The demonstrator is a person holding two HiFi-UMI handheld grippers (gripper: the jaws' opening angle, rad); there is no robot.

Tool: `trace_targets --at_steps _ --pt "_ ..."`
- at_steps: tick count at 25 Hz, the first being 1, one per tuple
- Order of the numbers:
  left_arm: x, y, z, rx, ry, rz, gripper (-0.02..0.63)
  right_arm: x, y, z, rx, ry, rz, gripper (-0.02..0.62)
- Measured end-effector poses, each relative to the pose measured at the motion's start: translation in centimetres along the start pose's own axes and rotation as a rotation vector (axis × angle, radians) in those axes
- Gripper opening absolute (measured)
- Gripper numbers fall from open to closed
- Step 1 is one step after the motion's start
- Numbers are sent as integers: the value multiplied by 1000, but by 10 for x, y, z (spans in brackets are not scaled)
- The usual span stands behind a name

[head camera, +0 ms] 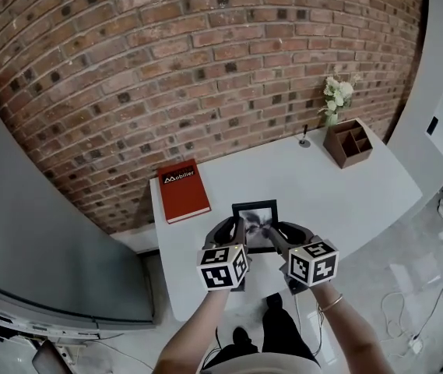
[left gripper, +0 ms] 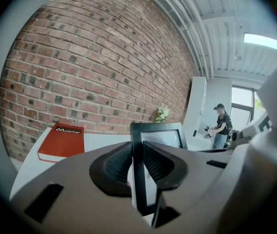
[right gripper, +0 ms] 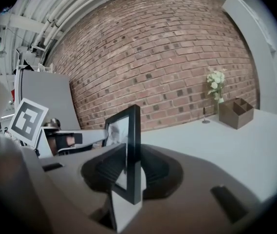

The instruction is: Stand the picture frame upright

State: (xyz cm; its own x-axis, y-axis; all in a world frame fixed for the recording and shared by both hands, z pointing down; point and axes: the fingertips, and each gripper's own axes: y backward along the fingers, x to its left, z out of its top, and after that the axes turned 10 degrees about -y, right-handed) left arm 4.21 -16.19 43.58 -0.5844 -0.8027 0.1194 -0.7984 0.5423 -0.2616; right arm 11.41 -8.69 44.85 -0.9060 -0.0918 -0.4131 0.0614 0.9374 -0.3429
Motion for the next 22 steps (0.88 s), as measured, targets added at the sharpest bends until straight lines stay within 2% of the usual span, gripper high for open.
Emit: trace_targets --at_steps 5,12,22 --pt "10 -40 10 -18 8 42 61 -26 -32 23 6 21 38 98" --pt "34 -110 29 -15 31 153 61 -67 -97 66 70 50 153 98" --pt "69 -200 50 0 28 250 61 -118 -183 112 126 74 229 98"
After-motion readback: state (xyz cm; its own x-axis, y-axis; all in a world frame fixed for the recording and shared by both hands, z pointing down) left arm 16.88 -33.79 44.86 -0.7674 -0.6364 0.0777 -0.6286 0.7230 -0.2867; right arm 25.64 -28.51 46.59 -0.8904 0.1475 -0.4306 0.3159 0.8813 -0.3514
